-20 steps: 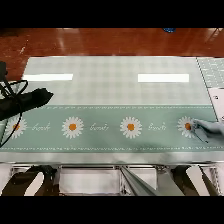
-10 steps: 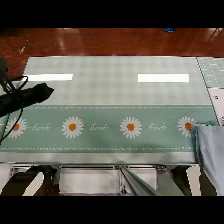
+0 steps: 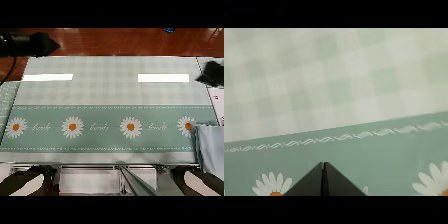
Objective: Fold the shirts.
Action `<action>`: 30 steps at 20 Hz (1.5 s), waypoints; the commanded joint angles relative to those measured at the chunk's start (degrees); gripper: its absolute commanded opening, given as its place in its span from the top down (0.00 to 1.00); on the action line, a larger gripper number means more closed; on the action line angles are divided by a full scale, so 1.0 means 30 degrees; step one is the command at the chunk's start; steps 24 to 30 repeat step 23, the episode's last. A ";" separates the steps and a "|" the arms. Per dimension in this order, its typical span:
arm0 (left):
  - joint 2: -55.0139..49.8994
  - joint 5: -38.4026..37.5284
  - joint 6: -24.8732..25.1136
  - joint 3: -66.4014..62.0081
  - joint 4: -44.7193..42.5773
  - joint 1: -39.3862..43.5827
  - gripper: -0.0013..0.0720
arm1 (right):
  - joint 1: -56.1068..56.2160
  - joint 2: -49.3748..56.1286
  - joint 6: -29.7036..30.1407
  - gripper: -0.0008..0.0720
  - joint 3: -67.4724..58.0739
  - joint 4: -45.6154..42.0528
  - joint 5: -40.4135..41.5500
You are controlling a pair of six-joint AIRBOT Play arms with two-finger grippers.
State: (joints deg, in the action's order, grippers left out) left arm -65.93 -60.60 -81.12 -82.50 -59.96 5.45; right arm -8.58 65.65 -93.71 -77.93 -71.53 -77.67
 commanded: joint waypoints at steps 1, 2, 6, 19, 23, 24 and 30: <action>-0.0780 -0.2404 -0.2965 0.0976 -0.5938 0.1632 0.96 | 0.6535 0.3738 -0.0823 0.95 -0.2084 -0.3971 0.0444; -0.0794 -0.2055 -0.3716 0.2834 -0.6390 0.1581 0.96 | 0.7089 0.4510 -0.1290 0.95 -0.2069 -0.5428 -0.0051; -0.0838 -0.0466 -0.3716 0.5785 -0.5952 0.1268 0.96 | 0.7286 0.6113 -0.2120 0.95 -0.2069 -0.7155 -0.1151; -0.0903 -0.0364 -0.3716 0.5238 -0.5952 0.1246 0.96 | 0.7286 0.5741 -0.2098 0.95 -0.2076 -0.7206 -0.0976; -0.0903 -0.0372 -0.3716 0.5238 -0.5952 0.1246 0.96 | 0.7286 0.5741 -0.2106 0.95 -0.2076 -0.7206 -0.0976; -0.0903 -0.0372 -0.3716 0.5238 -0.5952 0.1246 0.96 | 0.7286 0.5741 -0.2106 0.95 -0.2076 -0.7206 -0.0976; -0.0903 -0.0372 -0.3716 0.5238 -0.5952 0.1246 0.96 | 0.7286 0.5741 -0.2106 0.95 -0.2076 -0.7206 -0.0976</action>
